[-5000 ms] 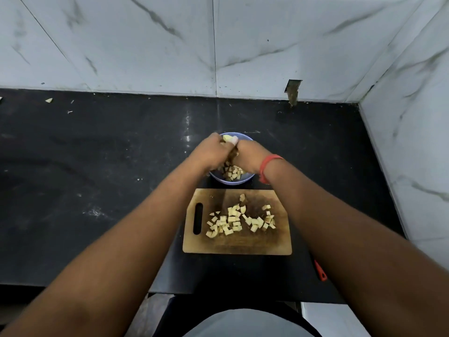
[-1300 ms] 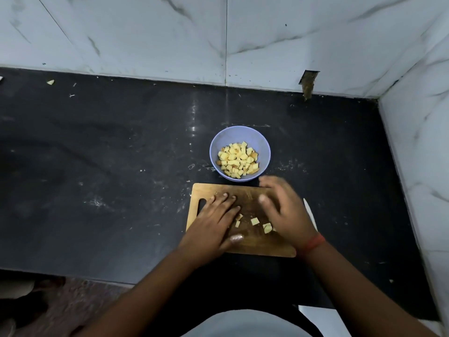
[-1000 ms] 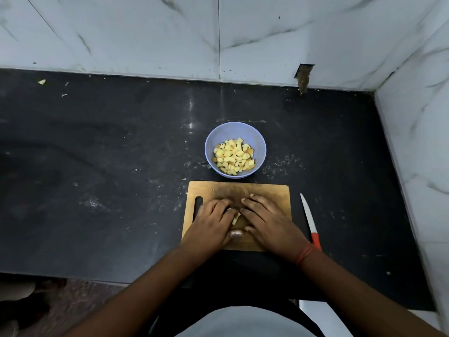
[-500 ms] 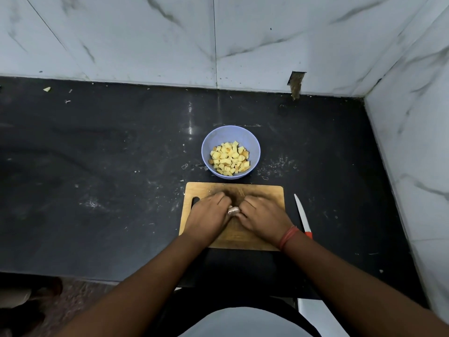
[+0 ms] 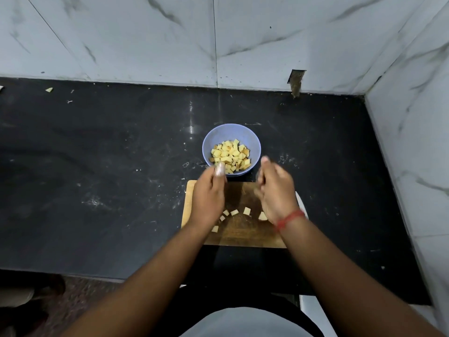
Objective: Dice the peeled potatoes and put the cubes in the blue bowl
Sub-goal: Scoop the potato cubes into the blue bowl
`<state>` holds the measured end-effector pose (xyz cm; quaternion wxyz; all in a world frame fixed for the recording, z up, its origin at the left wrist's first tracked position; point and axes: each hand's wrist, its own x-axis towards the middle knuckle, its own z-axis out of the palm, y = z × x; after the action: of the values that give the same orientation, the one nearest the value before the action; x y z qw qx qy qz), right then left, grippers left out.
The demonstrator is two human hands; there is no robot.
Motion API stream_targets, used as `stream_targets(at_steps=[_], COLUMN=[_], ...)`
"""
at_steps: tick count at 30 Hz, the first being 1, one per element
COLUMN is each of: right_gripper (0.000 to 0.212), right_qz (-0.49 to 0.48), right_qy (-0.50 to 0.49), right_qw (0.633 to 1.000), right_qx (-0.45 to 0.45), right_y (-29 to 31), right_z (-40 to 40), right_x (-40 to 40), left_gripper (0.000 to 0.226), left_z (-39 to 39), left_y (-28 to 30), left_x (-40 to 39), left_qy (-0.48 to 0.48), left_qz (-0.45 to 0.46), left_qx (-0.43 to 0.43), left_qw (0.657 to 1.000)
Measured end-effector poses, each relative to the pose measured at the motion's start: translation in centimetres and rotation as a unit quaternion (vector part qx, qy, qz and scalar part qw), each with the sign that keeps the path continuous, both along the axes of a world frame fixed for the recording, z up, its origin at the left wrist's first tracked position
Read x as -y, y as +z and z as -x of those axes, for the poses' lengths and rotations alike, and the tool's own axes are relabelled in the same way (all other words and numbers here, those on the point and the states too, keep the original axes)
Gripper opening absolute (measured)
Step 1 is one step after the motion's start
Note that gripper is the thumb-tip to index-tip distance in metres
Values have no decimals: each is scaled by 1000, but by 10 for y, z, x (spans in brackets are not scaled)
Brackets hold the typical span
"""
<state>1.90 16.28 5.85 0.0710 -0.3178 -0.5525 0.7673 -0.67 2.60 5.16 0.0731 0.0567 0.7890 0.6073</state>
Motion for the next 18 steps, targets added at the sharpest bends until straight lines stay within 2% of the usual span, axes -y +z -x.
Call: stream_targets(at_steps=[2, 4, 6, 8, 9, 13, 15, 18], right_gripper=[38, 36, 33, 28, 25, 21, 20, 17], right_qz=[45, -5, -180, -350, -385, -361, -357, -376], right_qy=[-38, -39, 21, 135, 161, 112, 110, 92], right_qw=[997, 995, 982, 927, 909, 926, 928, 920], right_qx=[-52, -87, -60, 0, 15, -5, -8, -65], right_y=[25, 44, 47, 41, 37, 21, 15, 15], right_z=[32, 67, 96, 111, 113, 102, 96, 82], right_x=[-1, 1, 1, -1, -2, -9, -9, -3], left_gripper=[42, 42, 49, 57, 59, 69, 63, 51], left_z=[24, 58, 87, 105, 107, 101, 92, 80], left_y=[28, 46, 54, 55, 54, 48, 44, 33], left_x=[-15, -29, -38, -36, -30, -9, -1, 14], left_qy=[21, 30, -5, -62, -83, -119, -117, -103], left_qz=[-24, -4, 61, 127, 151, 170, 165, 101], left_qx=[-11, 1, 48, 95, 110, 134, 113, 102], left_qw=[999, 1000, 997, 985, 979, 969, 973, 984])
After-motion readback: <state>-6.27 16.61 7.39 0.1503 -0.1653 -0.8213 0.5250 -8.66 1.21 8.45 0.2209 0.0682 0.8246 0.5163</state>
